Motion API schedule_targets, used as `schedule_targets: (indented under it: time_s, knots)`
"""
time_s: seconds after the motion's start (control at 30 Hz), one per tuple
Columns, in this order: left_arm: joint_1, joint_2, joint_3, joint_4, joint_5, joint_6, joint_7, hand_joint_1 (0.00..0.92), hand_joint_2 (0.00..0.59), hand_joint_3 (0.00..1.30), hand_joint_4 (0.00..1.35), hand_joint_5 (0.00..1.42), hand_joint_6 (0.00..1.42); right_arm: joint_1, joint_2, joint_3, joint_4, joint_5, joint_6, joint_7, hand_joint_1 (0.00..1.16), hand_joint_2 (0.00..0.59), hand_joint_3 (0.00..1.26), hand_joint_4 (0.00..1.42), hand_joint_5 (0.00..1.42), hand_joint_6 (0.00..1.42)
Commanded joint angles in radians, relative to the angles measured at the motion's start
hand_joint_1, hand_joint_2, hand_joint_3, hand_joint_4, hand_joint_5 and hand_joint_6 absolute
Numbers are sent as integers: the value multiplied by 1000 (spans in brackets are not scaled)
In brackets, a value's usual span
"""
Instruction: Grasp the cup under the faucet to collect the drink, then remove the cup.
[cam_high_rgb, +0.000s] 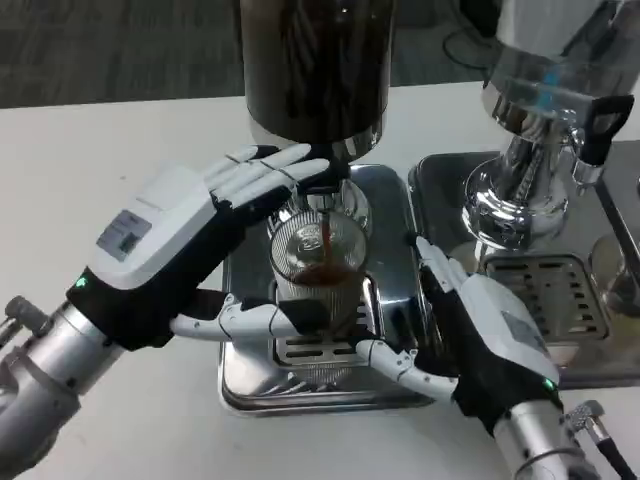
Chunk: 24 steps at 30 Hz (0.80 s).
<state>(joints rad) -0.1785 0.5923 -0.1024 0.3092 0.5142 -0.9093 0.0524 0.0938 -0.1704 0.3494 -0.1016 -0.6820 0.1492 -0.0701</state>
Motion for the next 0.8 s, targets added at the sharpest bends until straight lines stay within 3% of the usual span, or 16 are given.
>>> schedule_targets:
  time_s: [0.03, 0.27, 0.33, 0.47, 0.67, 0.77, 0.8]
  knots:
    - [21, 22, -56, 26, 56, 19, -55, 0, 132, 250, 113, 269, 141, -38, 10, -1, 25, 2, -1, -12, 380, 197, 0, 0, 0, 0]
    - [8, 27, -69, 14, 59, 32, -54, 0, 139, 254, 112, 276, 140, -82, 24, 13, 74, 10, -14, -18, 382, 201, 0, 0, 0, 0]
    - [13, 30, -74, 11, 60, 35, -54, 0, 143, 255, 112, 277, 140, -79, 24, 28, 68, -20, -15, -42, 385, 199, 0, 0, 0, 0]
    - [21, 34, -83, 2, 67, 45, -51, 0, 145, 266, 112, 292, 140, -94, 29, 12, 91, 22, -22, -34, 390, 198, 0, 0, 0, 0]
    - [32, 38, -84, -9, 64, 56, -48, 0, 143, 268, 121, 305, 140, -111, 39, 21, 122, 45, -39, -28, 394, 197, 0, 0, 0, 0]
    - [39, 42, -85, -12, 70, 60, -43, 0, 142, 268, 121, 306, 140, -104, 33, 64, 83, -51, -14, -68, 396, 197, 0, 0, 0, 0]
    - [40, 43, -84, -15, 75, 61, -41, 0, 142, 268, 121, 304, 140, -105, 40, 60, 87, -40, -15, -63, 396, 197, 0, 0, 0, 0]
